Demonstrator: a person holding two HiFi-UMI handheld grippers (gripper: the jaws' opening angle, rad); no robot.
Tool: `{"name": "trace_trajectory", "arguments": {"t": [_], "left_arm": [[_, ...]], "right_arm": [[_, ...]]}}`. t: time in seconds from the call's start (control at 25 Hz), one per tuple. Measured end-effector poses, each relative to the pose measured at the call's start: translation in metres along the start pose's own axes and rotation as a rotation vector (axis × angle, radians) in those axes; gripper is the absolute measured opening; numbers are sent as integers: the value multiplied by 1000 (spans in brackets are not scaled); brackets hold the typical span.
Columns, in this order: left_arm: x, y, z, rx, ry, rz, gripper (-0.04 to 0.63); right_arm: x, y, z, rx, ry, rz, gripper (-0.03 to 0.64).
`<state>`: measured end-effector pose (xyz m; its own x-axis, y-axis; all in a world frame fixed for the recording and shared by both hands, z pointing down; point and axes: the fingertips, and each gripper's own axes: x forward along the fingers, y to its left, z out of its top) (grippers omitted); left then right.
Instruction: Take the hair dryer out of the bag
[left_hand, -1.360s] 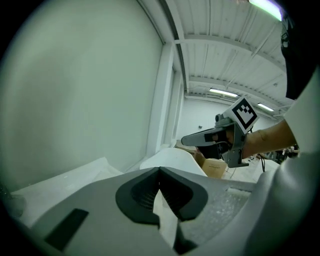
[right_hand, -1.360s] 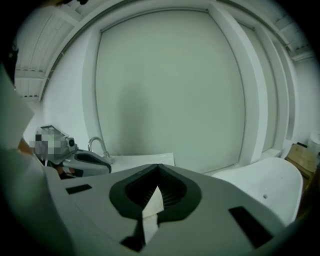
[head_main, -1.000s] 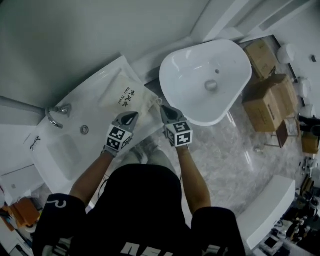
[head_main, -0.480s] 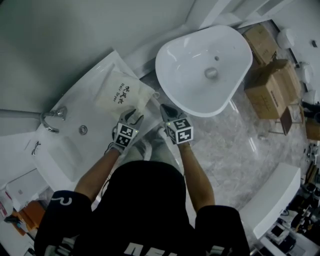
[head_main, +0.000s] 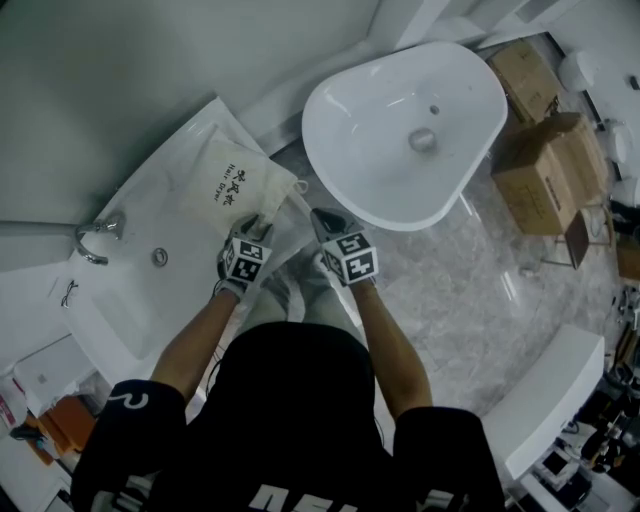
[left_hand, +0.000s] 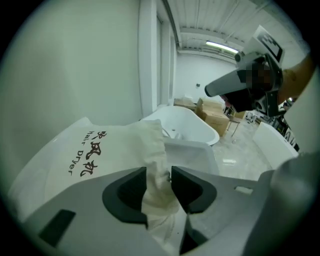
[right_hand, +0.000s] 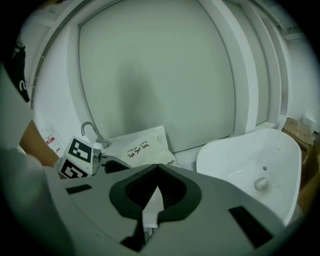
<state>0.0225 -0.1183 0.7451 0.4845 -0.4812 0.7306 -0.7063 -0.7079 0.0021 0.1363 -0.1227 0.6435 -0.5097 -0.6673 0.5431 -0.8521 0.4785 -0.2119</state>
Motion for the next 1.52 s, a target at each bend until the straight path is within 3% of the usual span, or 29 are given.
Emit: {"name": "trace_trajectory", "arguments": {"t": [0.12, 0.48, 0.76, 0.92, 1.24, 1.4, 1.52], "left_arm": [[-7, 6, 7, -102, -17, -12, 59], [-48, 28, 46, -416, -201, -92, 37], [-63, 52, 76, -564, -312, -116, 35], [-64, 65, 84, -612, -341, -121, 35], [-67, 81, 68, -670, -343, -130, 35], [-64, 78, 56, -678, -327, -144, 35], [-61, 77, 48, -666, -317, -151, 37]], "right_arm": [[-1, -3, -8, 4, 25, 10, -5], [23, 18, -8, 1, 30, 85, -5], [64, 42, -4, -79, 63, 148, -3], [92, 51, -3, -99, 94, 183, 98], [144, 52, -23, -125, 198, 196, 181], [158, 47, -43, -102, 266, 168, 181], [164, 47, -49, -119, 289, 150, 126]]}}
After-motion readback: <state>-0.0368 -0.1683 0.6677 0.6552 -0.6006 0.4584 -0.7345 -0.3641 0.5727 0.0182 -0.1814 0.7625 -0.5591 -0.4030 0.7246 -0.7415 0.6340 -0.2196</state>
